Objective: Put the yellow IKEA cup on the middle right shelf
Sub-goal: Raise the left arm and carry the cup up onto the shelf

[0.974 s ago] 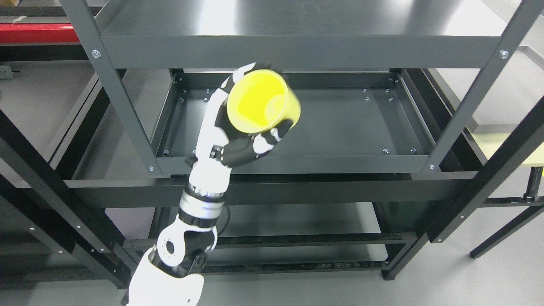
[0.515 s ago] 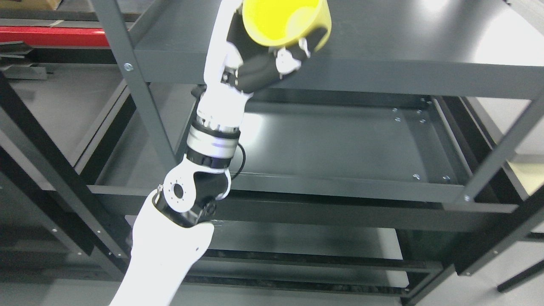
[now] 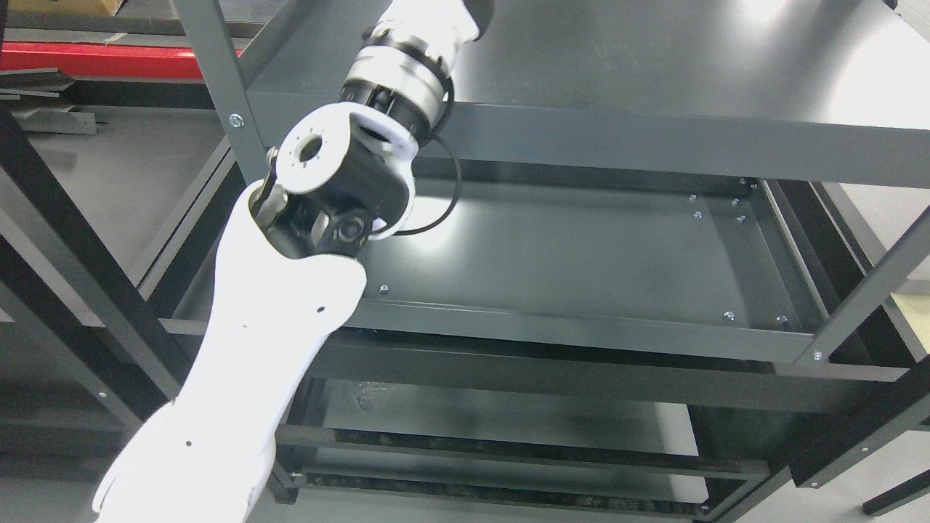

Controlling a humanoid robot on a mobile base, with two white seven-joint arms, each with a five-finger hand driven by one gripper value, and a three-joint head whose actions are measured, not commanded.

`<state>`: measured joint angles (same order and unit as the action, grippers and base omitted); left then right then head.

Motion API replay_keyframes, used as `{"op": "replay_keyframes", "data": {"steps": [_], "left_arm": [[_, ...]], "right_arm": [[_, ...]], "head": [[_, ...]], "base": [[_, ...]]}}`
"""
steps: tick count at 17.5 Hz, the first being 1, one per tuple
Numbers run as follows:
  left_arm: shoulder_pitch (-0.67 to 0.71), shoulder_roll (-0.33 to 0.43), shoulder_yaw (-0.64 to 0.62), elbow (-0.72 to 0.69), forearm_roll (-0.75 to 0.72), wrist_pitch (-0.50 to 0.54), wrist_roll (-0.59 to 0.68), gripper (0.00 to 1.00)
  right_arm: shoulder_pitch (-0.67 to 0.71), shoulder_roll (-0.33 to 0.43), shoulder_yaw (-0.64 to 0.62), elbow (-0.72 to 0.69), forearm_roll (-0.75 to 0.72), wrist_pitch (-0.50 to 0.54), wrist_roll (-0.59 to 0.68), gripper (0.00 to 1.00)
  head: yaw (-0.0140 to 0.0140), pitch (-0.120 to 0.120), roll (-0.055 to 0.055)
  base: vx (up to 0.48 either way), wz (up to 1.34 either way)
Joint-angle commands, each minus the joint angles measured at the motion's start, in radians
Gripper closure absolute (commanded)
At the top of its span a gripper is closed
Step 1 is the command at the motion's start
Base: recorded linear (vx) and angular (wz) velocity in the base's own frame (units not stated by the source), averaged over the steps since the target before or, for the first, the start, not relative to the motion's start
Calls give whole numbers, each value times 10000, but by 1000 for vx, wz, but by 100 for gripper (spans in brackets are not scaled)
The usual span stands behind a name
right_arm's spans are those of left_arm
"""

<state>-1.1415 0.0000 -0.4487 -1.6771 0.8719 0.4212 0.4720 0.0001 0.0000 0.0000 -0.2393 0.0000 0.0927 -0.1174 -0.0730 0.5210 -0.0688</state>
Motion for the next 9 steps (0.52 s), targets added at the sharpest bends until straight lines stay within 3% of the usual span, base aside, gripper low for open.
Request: {"op": "replay_keyframes", "data": {"steps": [1, 6, 9], "left_arm": [[-1575, 174, -1523, 2072, 2524, 988, 741, 100], [-1639, 174, -2216, 2489, 2617, 1080, 741, 96], [-1608, 174, -2384, 2490, 2189, 1659, 741, 74]], "right_arm": [[137, -175, 169, 0, -245, 8, 8, 1], [137, -175, 169, 0, -245, 8, 8, 1], [137, -175, 169, 0, -245, 8, 8, 1]], "head": [[0, 0, 0], [0, 0, 0], [0, 0, 0]], "base": [[0, 0], [-3, 8], [0, 0]]}}
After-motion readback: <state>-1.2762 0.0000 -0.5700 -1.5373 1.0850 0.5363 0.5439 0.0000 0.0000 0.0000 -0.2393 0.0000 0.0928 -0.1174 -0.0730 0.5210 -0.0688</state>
